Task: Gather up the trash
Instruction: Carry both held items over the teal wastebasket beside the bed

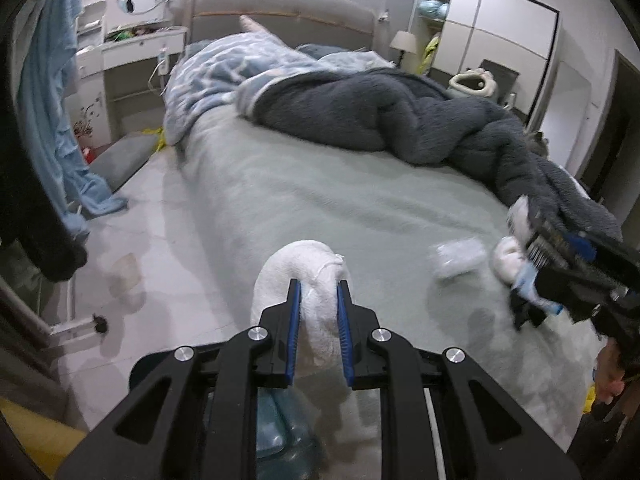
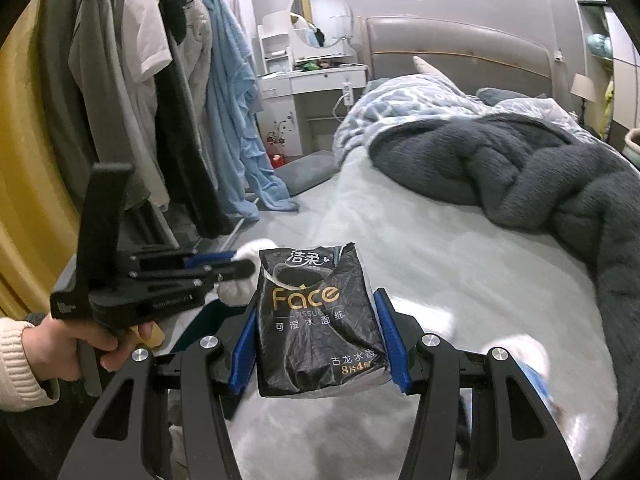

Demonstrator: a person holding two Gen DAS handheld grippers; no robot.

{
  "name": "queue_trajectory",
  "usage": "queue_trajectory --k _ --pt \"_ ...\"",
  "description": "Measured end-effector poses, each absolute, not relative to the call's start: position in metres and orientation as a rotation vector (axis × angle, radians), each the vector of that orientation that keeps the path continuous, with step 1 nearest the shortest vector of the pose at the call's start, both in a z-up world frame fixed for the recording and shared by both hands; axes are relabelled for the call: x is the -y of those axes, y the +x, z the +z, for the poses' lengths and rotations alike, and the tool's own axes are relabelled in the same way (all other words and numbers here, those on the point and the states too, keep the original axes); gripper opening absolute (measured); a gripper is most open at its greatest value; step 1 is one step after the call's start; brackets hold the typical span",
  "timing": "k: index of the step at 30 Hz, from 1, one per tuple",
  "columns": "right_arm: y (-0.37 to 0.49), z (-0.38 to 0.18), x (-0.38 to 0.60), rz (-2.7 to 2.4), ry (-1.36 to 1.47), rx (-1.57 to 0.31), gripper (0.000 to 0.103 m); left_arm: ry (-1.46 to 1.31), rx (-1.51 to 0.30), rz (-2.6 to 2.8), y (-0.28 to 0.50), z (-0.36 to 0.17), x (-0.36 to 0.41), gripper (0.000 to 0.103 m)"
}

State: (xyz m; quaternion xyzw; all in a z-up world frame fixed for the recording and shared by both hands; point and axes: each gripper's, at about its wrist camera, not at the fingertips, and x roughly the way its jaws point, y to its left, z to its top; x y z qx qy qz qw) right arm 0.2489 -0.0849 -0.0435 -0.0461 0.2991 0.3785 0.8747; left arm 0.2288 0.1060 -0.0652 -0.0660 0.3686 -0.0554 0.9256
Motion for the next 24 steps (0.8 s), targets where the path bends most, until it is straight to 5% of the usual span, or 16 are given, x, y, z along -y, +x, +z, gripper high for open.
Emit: queue_trajectory --k 24 --pt "0.257 -0.090 -0.054 0.886 -0.126 -0.812 0.055 -0.310 -1.177 -0.043 0.196 -0.174 -0.208 0.019"
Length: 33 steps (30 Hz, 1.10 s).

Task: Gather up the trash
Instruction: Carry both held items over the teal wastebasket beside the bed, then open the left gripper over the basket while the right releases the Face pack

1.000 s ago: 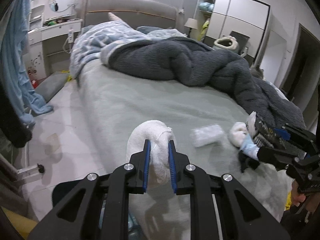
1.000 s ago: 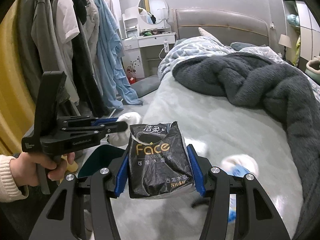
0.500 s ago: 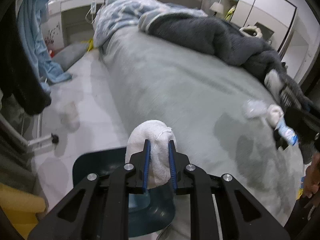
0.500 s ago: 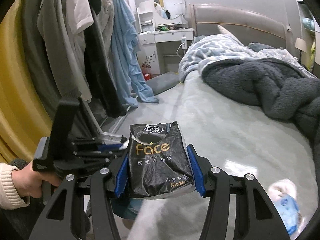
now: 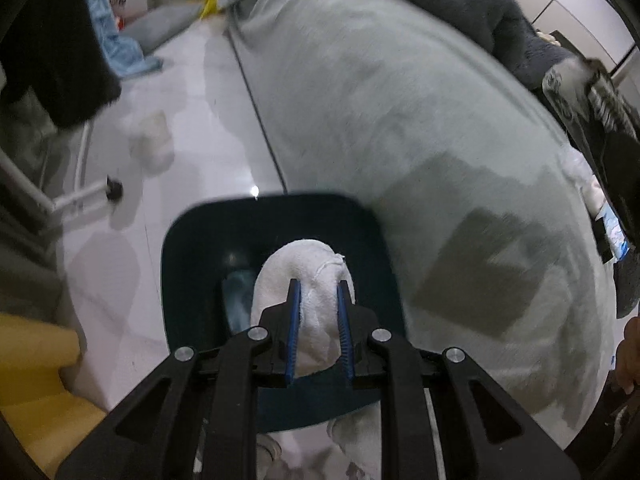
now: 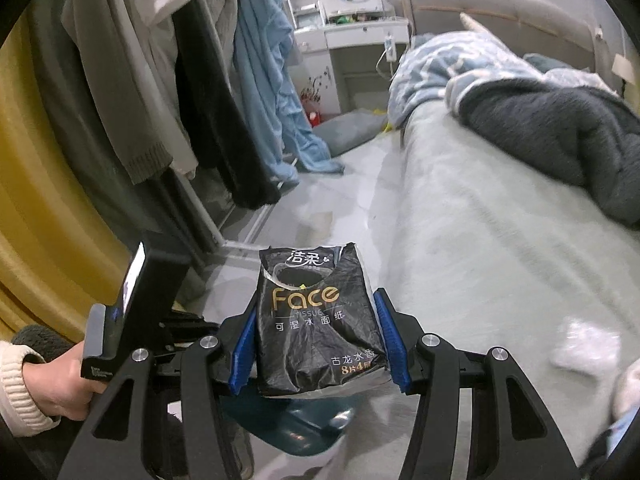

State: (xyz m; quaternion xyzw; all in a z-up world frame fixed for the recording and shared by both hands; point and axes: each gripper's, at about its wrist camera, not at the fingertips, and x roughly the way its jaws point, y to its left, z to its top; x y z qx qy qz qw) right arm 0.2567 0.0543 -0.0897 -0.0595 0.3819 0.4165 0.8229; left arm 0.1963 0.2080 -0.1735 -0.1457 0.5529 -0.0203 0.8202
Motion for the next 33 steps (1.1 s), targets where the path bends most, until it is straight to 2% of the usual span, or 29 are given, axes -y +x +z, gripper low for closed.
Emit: queue_trajectory --k 4,8,12,15,24,33 --pt "0.252 -0.106 -0.077 0.894 -0.175 -0.858 0.055 -0.324 -1.245 -0.041 0.188 -0.190 -0.218 0.020" --pt "0.246 -0.124 -0.101 0.916 -0.228 -0.912 0.055 -0.345 -1.294 -0.039 0.180 -0.198 -0.227 0.025" --pt "0.243 -0.141 -0.114 0.912 -0.265 -0.954 0.055 -0.354 -1.292 -0.025 0.171 -0.194 -0.240 0.058" --pt "0.244 -0.156 -0.120 0.916 -0.275 -0.996 0.055 -0.373 -1.274 -0.002 0.163 -0.187 -0.255 0.064" --pt "0.244 -0.207 -0.134 0.903 -0.337 -1.116 0.055 -0.347 -1.162 0.029 0.154 -0.153 -0.271 0.071" --pt "0.233 -0.227 -0.143 0.889 -0.408 -1.160 0.057 -0.309 -0.946 0.001 0.155 -0.106 -0.261 0.068"
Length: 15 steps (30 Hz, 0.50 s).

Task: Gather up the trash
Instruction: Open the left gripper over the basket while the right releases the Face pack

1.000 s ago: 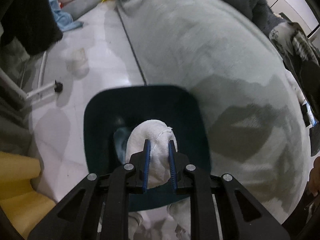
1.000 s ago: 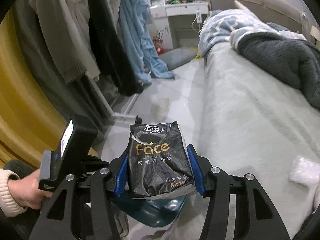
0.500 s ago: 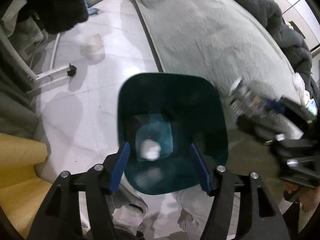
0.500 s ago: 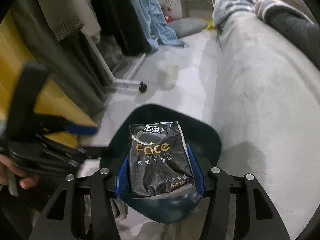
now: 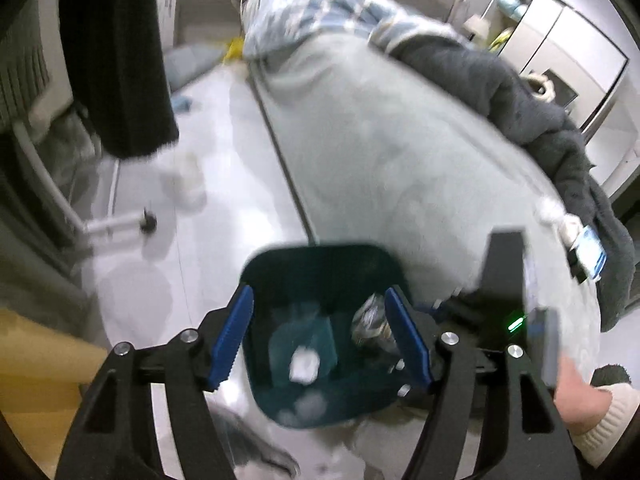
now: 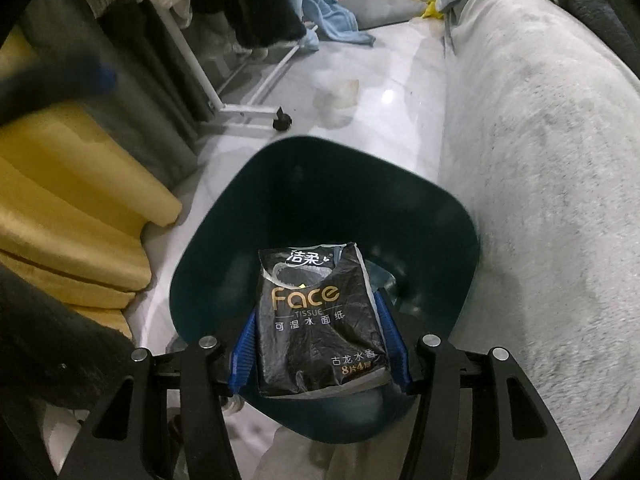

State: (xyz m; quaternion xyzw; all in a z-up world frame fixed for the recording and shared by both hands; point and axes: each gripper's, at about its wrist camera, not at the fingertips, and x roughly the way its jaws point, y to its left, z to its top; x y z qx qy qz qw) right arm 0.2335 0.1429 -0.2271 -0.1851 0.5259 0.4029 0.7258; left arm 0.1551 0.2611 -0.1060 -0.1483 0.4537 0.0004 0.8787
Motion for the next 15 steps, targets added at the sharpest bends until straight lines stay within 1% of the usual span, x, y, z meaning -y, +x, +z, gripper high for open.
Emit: queue_trajectory --k 2,4,6,9,15 --pt "0.232 -0.227 -0.145 0.885 -0.419 -1.159 0.064 -0.275 -0.883 0.009 0.156 -0.093 -0.257 0.065" --pt "0.232 -0.224 -0.146 0.885 -0.415 -1.149 0.076 -0.263 -0.826 0.001 0.158 -0.080 -0.253 0.064" --pt "0.232 -0.218 -0.146 0.885 -0.406 -1.140 0.081 -0.249 -0.784 -0.003 0.159 -0.073 -0.249 0.063" --pt "0.230 -0.210 -0.145 0.905 -0.386 -1.119 0.085 -0.215 -0.709 -0.001 0.160 -0.059 -0.240 0.062" --pt "0.225 -0.187 -0.137 0.930 -0.363 -1.048 0.089 -0.195 -0.594 -0.013 0.161 -0.036 -0.225 0.062"
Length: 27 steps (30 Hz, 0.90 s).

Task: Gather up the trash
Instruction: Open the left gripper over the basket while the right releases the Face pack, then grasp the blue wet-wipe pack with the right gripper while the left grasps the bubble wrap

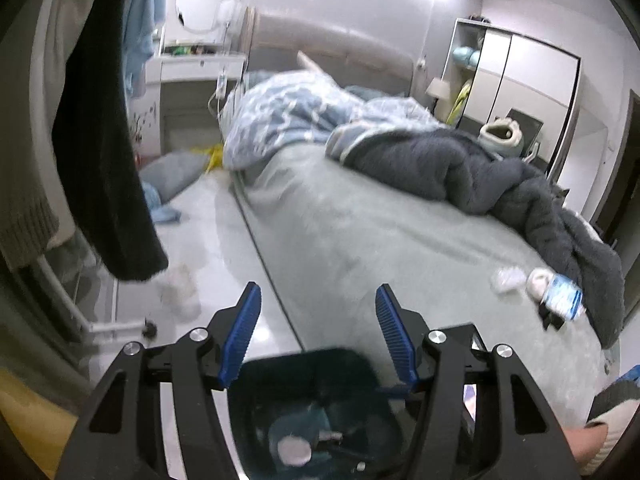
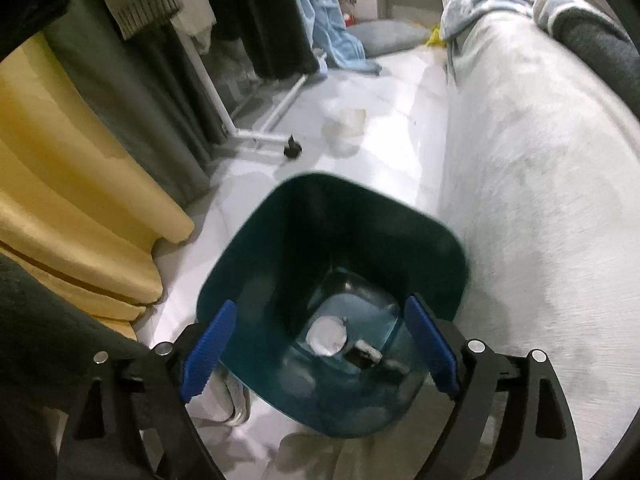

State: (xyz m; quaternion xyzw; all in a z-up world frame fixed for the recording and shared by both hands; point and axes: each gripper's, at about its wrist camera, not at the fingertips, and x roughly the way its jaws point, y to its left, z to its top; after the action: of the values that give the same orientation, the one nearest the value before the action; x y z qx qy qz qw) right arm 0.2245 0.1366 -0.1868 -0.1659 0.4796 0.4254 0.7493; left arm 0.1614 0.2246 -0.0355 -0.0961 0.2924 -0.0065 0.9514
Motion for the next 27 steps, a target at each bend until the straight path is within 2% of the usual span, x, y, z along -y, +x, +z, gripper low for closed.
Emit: queue_trajectory --k 12,18,27 --pt "0.235 -0.122 -0.065 0.852 -0.317 -0.772 0.093 -0.212 -0.504 -0.044 0.177 -0.016 -0.189 0.066" --pt "0.247 -0.110 -0.021 0.792 -0.303 -0.725 0.093 -0.206 -0.501 -0.075 0.187 -0.013 -0.164 0.074" --pt "0.259 -0.079 0.050 0.707 -0.286 -0.636 0.093 -0.170 -0.513 -0.135 0.208 -0.013 -0.114 0.079"
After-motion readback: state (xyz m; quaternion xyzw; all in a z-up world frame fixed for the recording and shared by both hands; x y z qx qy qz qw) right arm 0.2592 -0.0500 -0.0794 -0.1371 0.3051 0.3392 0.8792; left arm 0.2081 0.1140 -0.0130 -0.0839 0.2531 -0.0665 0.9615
